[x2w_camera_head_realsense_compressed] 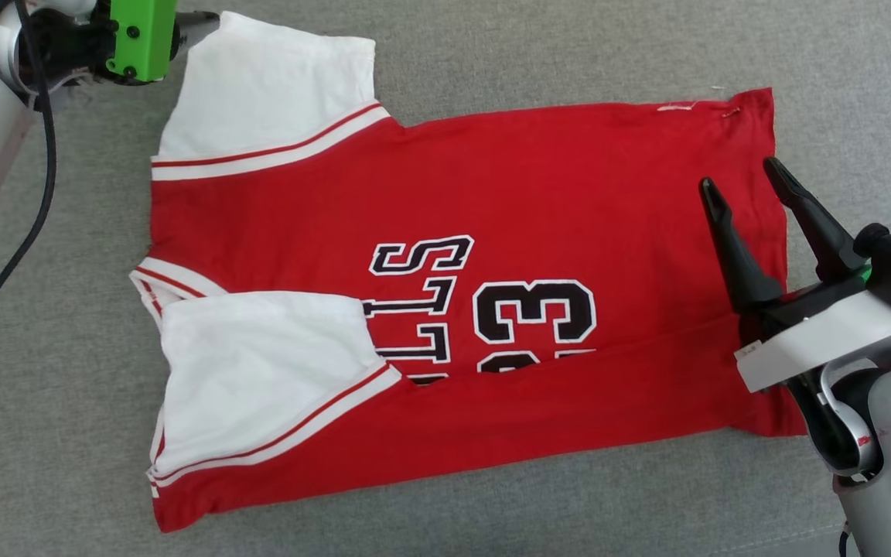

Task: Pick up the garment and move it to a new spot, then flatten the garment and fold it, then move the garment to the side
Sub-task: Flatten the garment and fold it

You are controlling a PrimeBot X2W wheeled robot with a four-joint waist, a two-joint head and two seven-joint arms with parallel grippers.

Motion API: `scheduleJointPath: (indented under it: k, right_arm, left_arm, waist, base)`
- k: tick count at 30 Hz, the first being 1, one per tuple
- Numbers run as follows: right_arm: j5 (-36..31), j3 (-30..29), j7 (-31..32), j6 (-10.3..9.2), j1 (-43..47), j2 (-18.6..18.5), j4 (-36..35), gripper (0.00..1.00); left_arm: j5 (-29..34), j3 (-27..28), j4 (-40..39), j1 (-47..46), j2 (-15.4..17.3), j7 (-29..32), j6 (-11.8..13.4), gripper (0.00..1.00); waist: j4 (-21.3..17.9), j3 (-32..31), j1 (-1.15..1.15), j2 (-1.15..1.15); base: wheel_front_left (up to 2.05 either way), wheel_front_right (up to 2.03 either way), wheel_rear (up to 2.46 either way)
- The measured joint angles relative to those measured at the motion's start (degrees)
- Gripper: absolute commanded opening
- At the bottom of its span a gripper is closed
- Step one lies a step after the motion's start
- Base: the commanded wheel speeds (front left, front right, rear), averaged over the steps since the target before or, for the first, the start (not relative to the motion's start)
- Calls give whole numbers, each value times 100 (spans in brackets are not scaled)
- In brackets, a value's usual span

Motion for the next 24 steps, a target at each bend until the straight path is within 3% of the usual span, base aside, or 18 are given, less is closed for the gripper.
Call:
scheduleJointPath:
  k: [7,12,13,14,15,20,24]
  right_arm:
    - [-24,89,-93,0,-101,42,36,100]
    - [8,108,-188,0,-128,31,104,100]
    - [13,93,-188,0,-129,24,113,100]
    - [14,73,-189,0,-129,15,125,100]
    - [14,57,-189,0,-129,9,135,100]
    - [20,-118,-200,0,-148,-105,145,100]
    - [30,-326,37,0,-284,-457,140,100]
  left_arm:
    - [236,-308,390,-147,-89,7,-32,100]
    - [230,-415,461,-194,44,7,-38,100]
    - [201,-419,450,-197,60,5,-38,80]
    - [185,-435,433,-198,77,-4,-38,15]
    - [178,-479,409,-198,90,-33,-38,0]
    - [115,-648,229,-74,51,-349,-38,0]
    - [103,-810,-10,75,57,-688,-38,0]
  waist:
    - [-255,478,0,0]
    - [-418,622,0,0]
    - [-430,629,0,0]
    - [-431,627,0,0]
    - [-428,616,0,0]
    - [-357,474,0,0]
    - [-246,272,0,0]
  base:
    - [0,0,0]
    - [0,0,0]
    - [0,0,0]
    - [0,0,0]
    - [0,0,0]
    - [0,0,0]
    - [0,0,0]
